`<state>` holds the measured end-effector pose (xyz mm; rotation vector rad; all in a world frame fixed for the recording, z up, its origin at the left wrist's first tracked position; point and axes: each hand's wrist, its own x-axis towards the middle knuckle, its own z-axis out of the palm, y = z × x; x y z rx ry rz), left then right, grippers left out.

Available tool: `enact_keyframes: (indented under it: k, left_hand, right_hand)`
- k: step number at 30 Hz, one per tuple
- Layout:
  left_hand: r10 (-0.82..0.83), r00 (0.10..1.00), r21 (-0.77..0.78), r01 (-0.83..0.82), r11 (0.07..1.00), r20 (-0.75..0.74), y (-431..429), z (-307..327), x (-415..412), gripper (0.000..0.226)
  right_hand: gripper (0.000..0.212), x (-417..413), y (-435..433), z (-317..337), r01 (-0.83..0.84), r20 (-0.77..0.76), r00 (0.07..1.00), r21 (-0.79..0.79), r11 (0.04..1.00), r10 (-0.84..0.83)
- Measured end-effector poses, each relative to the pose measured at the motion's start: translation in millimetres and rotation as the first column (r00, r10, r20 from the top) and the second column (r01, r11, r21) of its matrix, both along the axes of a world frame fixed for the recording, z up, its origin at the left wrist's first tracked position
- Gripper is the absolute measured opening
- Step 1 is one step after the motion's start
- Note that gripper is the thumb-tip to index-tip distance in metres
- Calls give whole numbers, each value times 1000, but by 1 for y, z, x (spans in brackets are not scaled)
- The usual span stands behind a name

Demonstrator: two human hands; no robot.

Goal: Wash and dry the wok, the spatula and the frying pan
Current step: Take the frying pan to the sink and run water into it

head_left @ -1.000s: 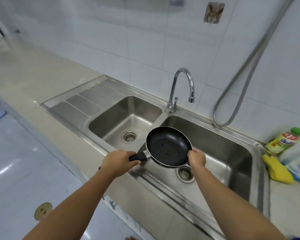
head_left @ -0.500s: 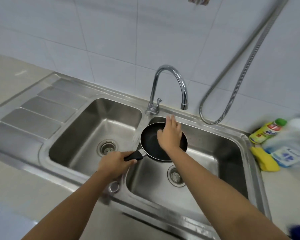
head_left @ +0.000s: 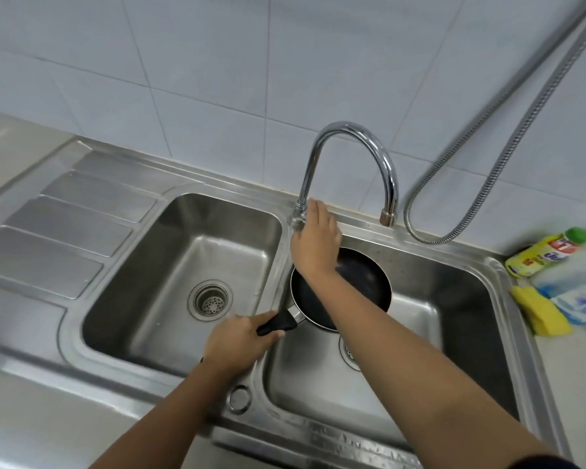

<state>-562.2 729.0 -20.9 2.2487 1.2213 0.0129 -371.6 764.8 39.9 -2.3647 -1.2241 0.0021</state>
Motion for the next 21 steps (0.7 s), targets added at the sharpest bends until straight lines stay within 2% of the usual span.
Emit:
enact_keyframes:
  k: [7, 15, 21]
  left_hand:
    - [17, 1000, -30, -16, 999, 19, -3, 1, -2, 53]
    - [-19, 1000, -8, 19, 1000, -2, -3, 1, -1, 53]
    - [-16, 1000, -15, 16, 1000, 1, -2, -2, -2, 54]
  right_hand:
    - [85, -27, -20, -34, -31, 42, 998, -126, 992, 36]
    - [89, -29, -18, -38, -37, 28, 999, -197, 980, 43]
    - [92, -17, -17, -44, -45, 142, 986, -257, 965, 84]
